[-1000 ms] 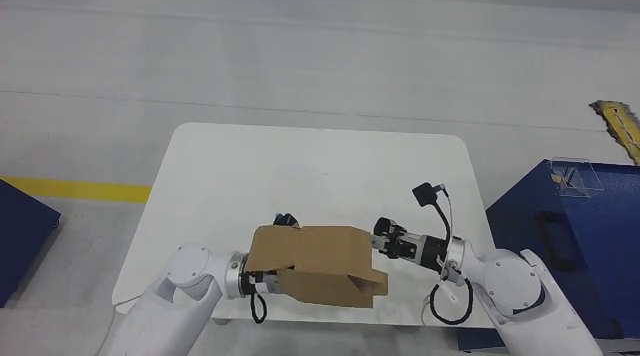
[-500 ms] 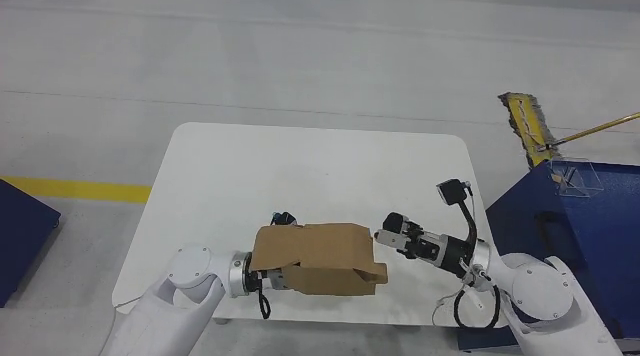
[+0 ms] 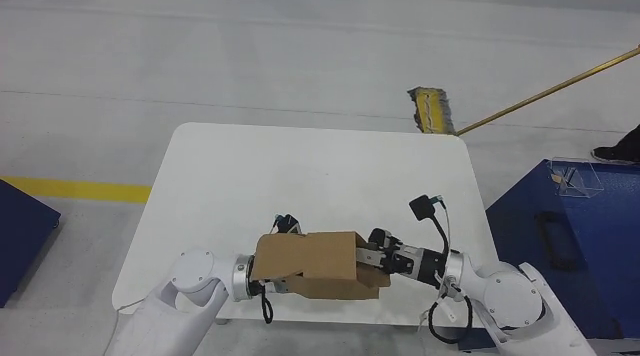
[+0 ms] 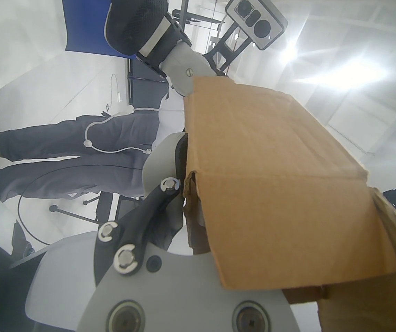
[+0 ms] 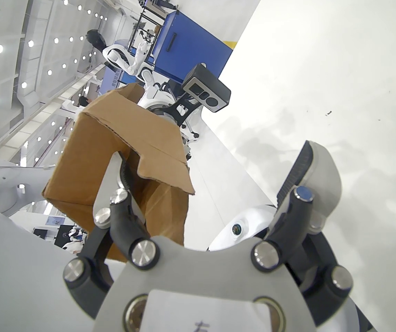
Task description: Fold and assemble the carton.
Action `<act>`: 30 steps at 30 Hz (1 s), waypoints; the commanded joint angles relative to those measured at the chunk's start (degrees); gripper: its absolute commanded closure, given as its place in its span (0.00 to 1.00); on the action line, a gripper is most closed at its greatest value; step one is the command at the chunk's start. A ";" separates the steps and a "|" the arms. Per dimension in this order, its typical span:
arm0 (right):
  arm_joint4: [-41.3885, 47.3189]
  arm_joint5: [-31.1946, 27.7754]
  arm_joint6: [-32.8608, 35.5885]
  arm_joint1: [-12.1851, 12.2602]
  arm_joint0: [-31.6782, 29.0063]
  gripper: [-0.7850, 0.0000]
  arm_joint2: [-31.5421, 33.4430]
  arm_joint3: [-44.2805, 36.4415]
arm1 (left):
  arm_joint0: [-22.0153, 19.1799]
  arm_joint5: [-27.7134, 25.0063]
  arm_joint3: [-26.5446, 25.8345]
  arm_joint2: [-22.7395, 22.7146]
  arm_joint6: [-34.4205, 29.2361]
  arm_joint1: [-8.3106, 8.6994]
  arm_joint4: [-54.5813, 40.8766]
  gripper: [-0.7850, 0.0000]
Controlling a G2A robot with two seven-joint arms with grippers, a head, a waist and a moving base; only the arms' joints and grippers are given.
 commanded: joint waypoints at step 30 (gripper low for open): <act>4.11 -0.34 -0.21 0.16 -1.43 0.00 2.78 -0.16 | 2.63 -6.90 -1.07 -2.36 6.50 0.35 2.25 1.00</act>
